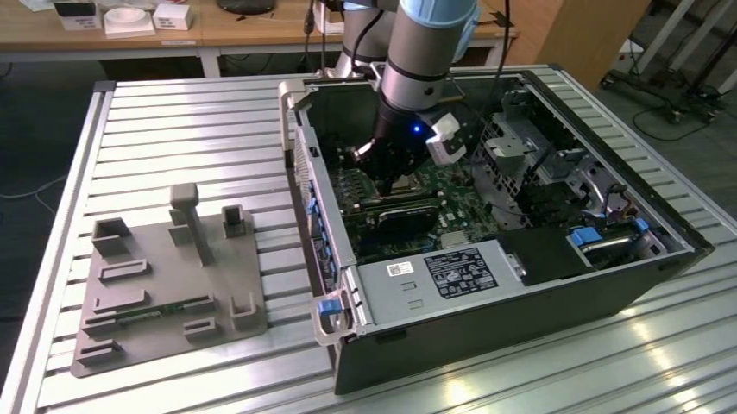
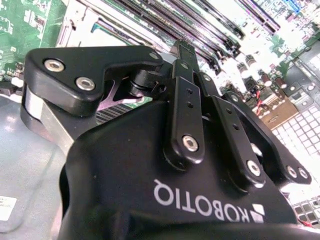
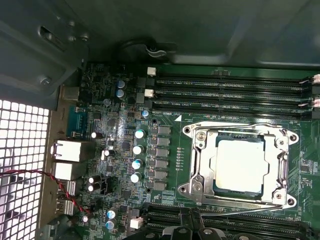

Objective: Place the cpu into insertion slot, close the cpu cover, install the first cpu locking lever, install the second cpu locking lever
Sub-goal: 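Install the second cpu locking lever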

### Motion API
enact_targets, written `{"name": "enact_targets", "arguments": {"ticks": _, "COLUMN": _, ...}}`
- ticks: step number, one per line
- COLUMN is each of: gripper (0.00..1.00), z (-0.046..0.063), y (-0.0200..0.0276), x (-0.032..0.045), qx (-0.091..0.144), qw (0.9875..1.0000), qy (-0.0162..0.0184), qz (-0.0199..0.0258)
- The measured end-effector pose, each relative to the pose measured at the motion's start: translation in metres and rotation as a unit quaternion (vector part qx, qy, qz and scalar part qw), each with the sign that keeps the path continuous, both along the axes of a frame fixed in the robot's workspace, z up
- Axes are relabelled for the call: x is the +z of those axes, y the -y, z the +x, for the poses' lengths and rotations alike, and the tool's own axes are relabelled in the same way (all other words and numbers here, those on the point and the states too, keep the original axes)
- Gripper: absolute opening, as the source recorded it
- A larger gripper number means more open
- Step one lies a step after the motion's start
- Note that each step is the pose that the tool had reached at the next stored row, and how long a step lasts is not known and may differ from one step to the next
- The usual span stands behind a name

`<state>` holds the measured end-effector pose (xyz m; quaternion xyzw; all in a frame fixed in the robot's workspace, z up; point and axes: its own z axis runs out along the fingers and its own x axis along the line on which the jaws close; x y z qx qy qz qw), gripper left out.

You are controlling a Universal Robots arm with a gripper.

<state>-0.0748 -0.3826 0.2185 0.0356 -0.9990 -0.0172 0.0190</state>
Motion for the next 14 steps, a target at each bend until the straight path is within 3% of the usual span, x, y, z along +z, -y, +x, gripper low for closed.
{"name": "enact_targets", "arguments": {"ticks": 14, "gripper": 0.11, "z": 0.0008, "y": 0.0000, "x": -0.0037, "qx": 0.000, "qw": 1.0000, "qy": -0.0009, "qz": 0.0005}}
